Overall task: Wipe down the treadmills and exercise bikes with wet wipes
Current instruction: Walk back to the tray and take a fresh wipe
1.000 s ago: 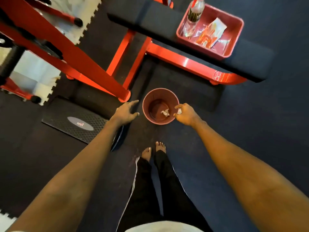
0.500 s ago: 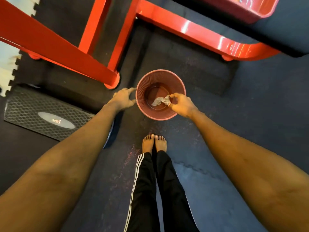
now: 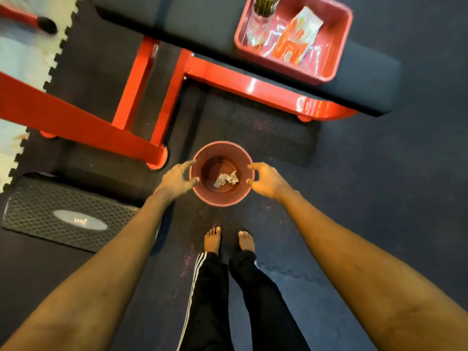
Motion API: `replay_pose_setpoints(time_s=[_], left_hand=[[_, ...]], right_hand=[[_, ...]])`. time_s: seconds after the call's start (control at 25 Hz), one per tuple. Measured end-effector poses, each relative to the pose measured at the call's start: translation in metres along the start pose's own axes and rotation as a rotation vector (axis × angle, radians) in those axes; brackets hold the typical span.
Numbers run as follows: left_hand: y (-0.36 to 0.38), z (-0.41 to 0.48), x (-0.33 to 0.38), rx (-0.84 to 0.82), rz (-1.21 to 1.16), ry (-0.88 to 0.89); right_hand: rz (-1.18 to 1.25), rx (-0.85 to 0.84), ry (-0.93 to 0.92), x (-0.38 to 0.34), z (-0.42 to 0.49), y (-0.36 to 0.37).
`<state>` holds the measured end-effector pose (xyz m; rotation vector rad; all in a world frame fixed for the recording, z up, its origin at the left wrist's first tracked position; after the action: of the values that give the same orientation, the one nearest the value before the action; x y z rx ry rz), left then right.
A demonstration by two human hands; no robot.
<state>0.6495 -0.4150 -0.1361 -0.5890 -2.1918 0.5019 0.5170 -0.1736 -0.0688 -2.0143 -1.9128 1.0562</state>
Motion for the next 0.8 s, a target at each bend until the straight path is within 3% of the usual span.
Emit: replay_pose_setpoints(time_s=[0.32, 0.6, 0.8], left_hand=[[-0.055, -0.042, 0.161, 0.145, -0.087, 0.028], [-0.036, -0.024, 0.288, 0.281, -0.174, -0.056], [-0.029, 0.019, 0.327, 0.335, -0.206, -0.109]], right_hand=[[-0.044, 0.185, -0.073, 0.013, -0.028, -0.196], [-0.147, 0.180, -0.152, 0.063, -0.038, -0.349], [-0.238, 0.102, -0.168, 0.074, 0.008, -0.402]])
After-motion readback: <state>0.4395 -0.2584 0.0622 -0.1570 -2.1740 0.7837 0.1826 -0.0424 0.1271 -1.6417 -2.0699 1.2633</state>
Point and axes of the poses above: each hand's wrist, its own z-axis towards the middle knuckle, its own y-axis out of the palm, x = y × z, the point moved 7 cm from there along z, towards the middle knuckle, and after that the axes turned 7 degrees about y, right-handed, at the moved point
